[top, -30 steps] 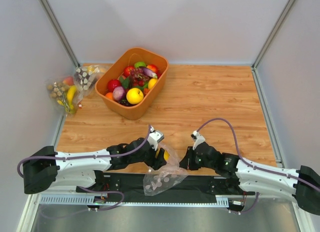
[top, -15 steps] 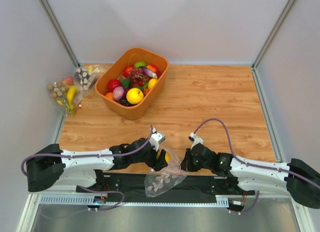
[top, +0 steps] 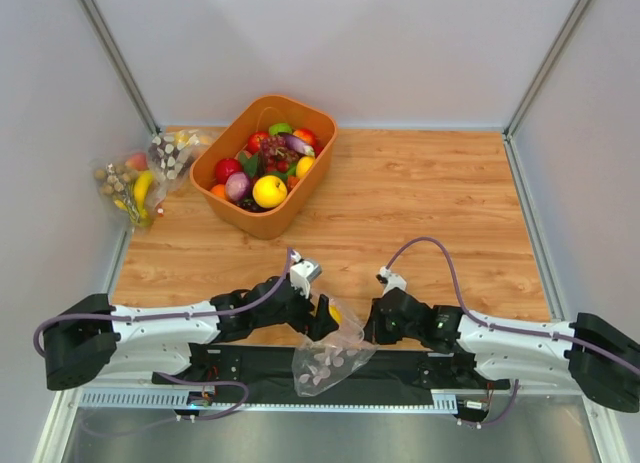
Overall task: Open the zip-top bag and remove the fake food
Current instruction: Pick up the fake fruit from the zipper food storage bag.
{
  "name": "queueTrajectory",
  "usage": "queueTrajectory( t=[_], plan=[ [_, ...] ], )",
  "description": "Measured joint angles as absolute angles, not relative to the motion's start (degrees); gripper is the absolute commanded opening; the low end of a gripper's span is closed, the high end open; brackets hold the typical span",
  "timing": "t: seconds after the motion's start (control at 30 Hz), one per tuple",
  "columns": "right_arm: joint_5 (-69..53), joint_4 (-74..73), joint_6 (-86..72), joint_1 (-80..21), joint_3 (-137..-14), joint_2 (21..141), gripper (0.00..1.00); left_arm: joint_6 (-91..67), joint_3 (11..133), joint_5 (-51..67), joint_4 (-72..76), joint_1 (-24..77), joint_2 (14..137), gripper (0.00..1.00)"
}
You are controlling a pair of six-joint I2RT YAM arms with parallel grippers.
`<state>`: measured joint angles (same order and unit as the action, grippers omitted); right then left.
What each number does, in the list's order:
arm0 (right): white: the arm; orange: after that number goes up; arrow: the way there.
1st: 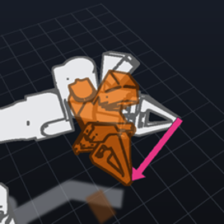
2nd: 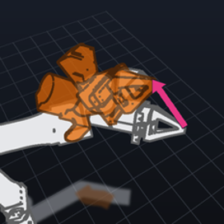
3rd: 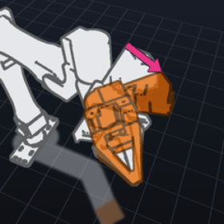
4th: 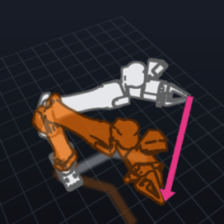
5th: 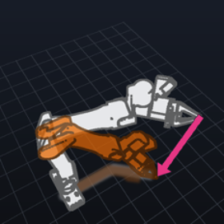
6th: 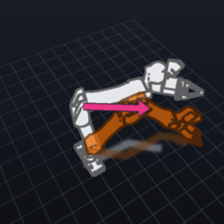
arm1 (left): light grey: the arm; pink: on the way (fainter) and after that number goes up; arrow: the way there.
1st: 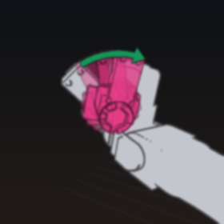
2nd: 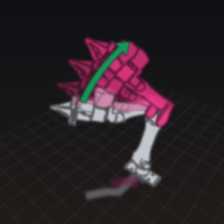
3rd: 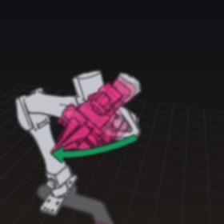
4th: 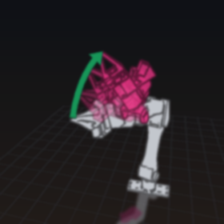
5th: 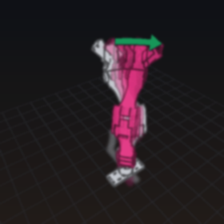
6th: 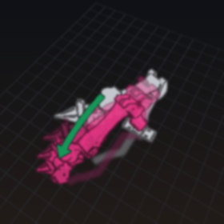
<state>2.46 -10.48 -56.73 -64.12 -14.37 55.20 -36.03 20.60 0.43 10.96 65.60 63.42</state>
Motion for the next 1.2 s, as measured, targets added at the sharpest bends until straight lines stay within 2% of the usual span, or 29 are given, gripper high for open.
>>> queueTrajectory(
  t=[0.17, 0.4, 0.43, 0.47, 0.53, 0.57, 0.67, 0.77, 1.2],
  plan=[
    [2.7, -10.0, -56.7, -65.0, -14.9, 56.5, 0.0, -37.9, 20.6, -2.6, 10.7, 65.3, 62.1, 0.98],
    [3.1, -9.3, -56.7, -66.6, -16.5, 59.6, 0.0, -38.3, 23.6, -4.8, 7.5, 65.1, 66.9, 0.93],
    [3.1, -9.1, -56.7, -66.9, -16.7, 60.1, 0.0, -38.3, 24.0, -5.2, 7.1, 65.1, 67.4, 0.9],
    [3.2, -8.8, -56.7, -67.2, -17.0, 60.7, 0.0, -38.3, 24.1, -5.5, 7.0, 65.1, 67.7, 0.81],
    [3.2, -8.1, -56.7, -67.8, -17.5, 61.9, 0.0, -38.3, 24.1, -5.8, 6.7, 65.0, 67.9, 0.7],
    [3.2, -7.7, -56.7, -68.1, -17.7, 62.5, 0.0, -38.3, 24.1, -5.9, 6.6, 65.0, 68.0, 0.61],
    [3.1, -6.7, -56.8, -68.6, -18.3, 64.1, 0.0, -37.9, 24.1, -5.4, 6.6, 65.0, 67.9, 0.45],
    [3.2, -5.9, -57.0, -68.8, -18.6, 65.0, 0.0, -37.5, 24.1, -4.4, 6.5, 64.8, 67.6, 0.38],
    [6.1, -8.3, -59.1, -69.0, -18.6, 61.6, 0.0, -37.4, 22.0, -3.0, -2.3, 64.8, 45.7, 0.38]
  ],
)
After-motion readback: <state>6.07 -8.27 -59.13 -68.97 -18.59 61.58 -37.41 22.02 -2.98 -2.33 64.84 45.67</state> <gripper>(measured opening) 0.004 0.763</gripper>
